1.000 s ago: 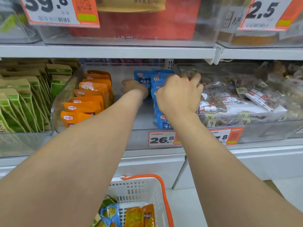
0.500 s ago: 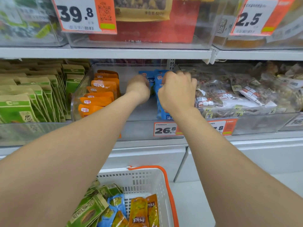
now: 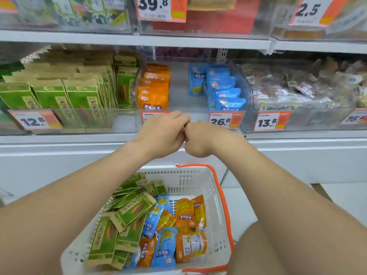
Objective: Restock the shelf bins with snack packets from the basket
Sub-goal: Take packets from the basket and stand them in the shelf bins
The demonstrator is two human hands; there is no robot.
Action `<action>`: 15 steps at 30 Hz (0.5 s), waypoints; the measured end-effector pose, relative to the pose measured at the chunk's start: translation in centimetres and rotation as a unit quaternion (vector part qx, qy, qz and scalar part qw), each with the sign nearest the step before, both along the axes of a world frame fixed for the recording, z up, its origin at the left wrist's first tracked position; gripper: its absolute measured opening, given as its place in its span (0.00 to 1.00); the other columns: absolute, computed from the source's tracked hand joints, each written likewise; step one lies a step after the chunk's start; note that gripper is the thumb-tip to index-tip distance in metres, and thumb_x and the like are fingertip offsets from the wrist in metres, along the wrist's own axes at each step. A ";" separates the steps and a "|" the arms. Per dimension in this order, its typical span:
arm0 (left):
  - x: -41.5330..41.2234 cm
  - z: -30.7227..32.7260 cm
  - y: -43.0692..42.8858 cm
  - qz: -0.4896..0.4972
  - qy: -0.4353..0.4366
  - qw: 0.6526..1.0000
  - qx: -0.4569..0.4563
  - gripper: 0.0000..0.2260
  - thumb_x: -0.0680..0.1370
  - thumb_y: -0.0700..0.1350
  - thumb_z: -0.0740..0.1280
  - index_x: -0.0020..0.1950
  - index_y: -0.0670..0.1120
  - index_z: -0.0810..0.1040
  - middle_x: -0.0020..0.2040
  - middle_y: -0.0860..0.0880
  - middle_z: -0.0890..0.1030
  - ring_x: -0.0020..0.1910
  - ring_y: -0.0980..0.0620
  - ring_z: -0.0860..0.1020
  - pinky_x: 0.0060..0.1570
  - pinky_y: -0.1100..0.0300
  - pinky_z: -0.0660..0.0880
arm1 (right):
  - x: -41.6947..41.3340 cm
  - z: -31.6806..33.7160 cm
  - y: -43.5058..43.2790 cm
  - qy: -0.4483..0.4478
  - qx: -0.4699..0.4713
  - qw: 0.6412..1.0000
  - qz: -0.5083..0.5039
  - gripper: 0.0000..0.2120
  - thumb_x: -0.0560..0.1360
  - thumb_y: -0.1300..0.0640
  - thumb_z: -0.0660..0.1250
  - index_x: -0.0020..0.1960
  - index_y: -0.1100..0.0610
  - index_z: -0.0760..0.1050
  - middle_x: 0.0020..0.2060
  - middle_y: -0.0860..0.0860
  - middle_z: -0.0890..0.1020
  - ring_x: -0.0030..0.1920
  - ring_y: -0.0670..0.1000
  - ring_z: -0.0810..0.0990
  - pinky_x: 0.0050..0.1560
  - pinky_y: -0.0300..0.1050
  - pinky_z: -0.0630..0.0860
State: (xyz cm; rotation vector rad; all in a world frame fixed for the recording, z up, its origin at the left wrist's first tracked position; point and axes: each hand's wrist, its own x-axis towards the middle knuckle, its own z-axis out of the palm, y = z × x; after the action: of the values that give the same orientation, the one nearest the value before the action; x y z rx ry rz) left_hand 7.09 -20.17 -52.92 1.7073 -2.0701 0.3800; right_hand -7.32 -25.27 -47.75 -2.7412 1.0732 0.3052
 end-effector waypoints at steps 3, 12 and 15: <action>1.2 -4.4 3.6 0.030 -0.010 0.988 0.152 0.04 0.78 0.47 0.64 0.51 0.51 0.75 0.45 0.51 0.83 0.44 0.42 0.81 0.33 0.53 0.70 | 0.9 -3.2 2.9 0.120 0.048 0.991 0.023 0.04 0.80 0.58 0.60 0.48 0.57 0.72 0.44 0.53 0.76 0.46 0.56 0.78 0.46 0.50 0.76; -1.5 -15.9 9.0 0.002 -0.099 0.848 0.520 0.10 0.83 0.40 0.59 0.44 0.45 0.75 0.40 0.48 0.76 0.36 0.47 0.75 0.38 0.49 0.79 | 1.9 -9.3 7.5 0.289 0.095 0.947 0.103 0.12 0.81 0.61 0.60 0.38 0.55 0.69 0.37 0.51 0.72 0.36 0.52 0.71 0.43 0.49 0.73; -3.9 -18.5 10.3 -0.053 -0.181 0.802 0.567 0.07 0.82 0.34 0.62 0.47 0.43 0.74 0.42 0.47 0.74 0.37 0.47 0.74 0.39 0.50 0.76 | 2.2 -10.2 8.1 0.311 0.094 0.938 0.119 0.12 0.81 0.60 0.59 0.39 0.56 0.70 0.37 0.52 0.73 0.36 0.53 0.69 0.42 0.49 0.71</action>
State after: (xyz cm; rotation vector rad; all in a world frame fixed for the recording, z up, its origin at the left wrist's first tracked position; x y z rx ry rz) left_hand 3.20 -9.92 -71.43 2.1731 -2.9521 -0.8425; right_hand -5.10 -17.18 -57.95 -2.6479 0.7562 1.3041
